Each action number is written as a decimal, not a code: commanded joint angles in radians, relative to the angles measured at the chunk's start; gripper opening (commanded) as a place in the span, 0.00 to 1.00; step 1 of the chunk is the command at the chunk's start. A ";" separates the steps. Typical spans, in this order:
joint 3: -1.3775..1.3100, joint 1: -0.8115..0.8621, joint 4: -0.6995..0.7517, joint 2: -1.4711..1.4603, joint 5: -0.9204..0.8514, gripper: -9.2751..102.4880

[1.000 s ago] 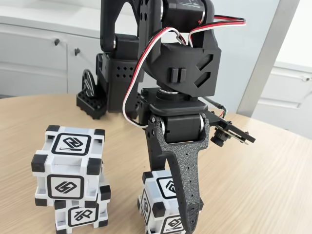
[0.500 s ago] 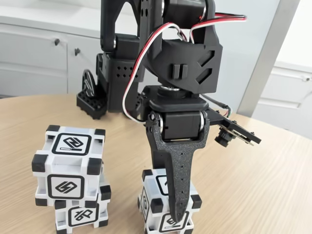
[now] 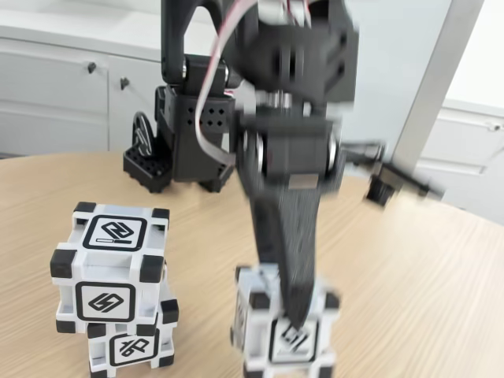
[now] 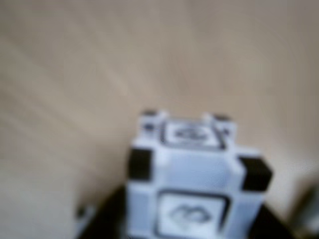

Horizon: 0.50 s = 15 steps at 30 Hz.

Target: Stack cubes from left to right.

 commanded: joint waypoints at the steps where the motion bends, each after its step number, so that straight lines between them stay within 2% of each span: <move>1: -0.041 0.054 -0.002 0.199 0.026 0.26; 8: -0.041 0.147 -0.002 0.416 0.026 0.26; 15: -0.041 0.282 -0.003 0.477 -0.003 0.26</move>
